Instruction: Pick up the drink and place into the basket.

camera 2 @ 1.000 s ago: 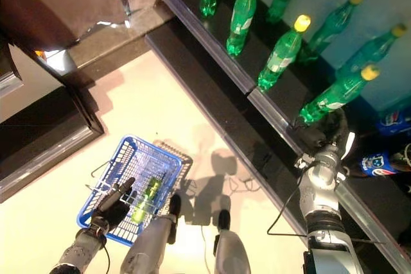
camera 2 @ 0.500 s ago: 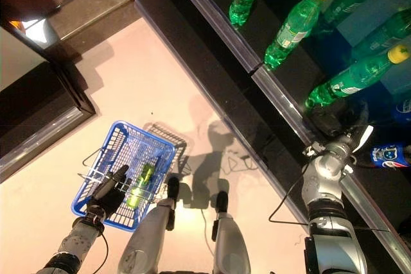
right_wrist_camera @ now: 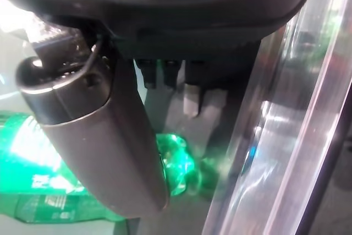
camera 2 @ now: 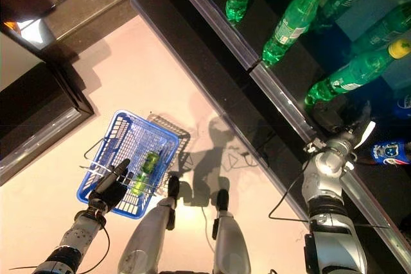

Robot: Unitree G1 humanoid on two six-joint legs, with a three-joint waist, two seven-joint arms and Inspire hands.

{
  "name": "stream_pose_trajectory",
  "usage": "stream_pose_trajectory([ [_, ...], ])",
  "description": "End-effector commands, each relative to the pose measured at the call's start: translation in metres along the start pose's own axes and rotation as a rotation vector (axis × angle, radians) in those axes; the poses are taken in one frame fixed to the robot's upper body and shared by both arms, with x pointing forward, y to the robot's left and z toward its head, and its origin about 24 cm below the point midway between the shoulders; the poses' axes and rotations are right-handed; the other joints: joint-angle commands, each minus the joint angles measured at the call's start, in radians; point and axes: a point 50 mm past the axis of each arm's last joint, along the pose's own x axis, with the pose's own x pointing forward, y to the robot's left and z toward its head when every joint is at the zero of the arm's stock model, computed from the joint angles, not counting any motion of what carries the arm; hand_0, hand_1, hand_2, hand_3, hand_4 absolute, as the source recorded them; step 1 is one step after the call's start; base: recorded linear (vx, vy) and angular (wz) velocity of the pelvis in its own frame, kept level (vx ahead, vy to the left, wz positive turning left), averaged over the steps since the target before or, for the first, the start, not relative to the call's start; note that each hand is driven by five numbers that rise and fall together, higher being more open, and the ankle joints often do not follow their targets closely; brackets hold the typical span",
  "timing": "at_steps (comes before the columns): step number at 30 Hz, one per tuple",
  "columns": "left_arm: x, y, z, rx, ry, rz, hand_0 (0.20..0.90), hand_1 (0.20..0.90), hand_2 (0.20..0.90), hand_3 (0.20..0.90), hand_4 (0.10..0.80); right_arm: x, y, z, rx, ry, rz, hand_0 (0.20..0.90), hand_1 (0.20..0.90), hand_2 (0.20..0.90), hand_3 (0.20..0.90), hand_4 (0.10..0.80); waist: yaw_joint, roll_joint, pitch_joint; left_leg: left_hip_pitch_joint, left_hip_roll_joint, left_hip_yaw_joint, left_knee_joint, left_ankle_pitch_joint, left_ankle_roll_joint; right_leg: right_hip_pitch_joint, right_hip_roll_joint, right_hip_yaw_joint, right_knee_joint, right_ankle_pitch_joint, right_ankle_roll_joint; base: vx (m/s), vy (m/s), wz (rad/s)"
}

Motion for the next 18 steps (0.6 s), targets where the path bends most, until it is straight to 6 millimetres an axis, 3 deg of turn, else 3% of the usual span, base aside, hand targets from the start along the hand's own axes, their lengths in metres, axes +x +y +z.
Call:
stream_pose_trajectory([
  [1, 0.003, -0.034, 0.037, 0.019, -0.175, -0.242, 0.3, 0.3, 0.3, 0.2, 0.1, 0.022, 0.011, 0.094, 0.027, -0.358, 0.082, 0.9, 0.9, 0.9, 0.9, 0.8, 0.006, 0.027, -0.021, 0.004, -0.084, -0.062, 0.125, -0.127, 0.076, -0.086, 0.049, -0.064, 0.127, 0.047, -0.093, -0.001, -0.016, -0.07],
  [9, 0.002, -0.033, 0.024, 0.017, -0.144, -0.248, 0.3, 0.3, 0.3, 0.2, 0.1, 0.023, 0.017, 0.108, 0.021, -0.396, 0.097, 0.9, 0.9, 0.9, 0.9, 0.8, 0.006, 0.032, -0.008, -0.076, -0.09, -0.066, 0.235, -0.166, 0.086, -0.17, 0.05, -0.061, 0.25, 0.005, -0.108, -0.009, -0.008, 0.03],
  [18, 0.001, -0.035, 0.019, 0.007, -0.142, -0.265, 0.3, 0.3, 0.3, 0.2, 0.1, 0.023, 0.021, 0.115, 0.022, -0.415, 0.12, 0.9, 0.9, 0.9, 0.9, 0.8, 0.002, 0.039, -0.008, -0.141, -0.085, -0.065, 0.25, -0.153, 0.088, -0.247, 0.073, -0.044, 0.289, 0.005, -0.112, -0.011, -0.003, -0.01],
])
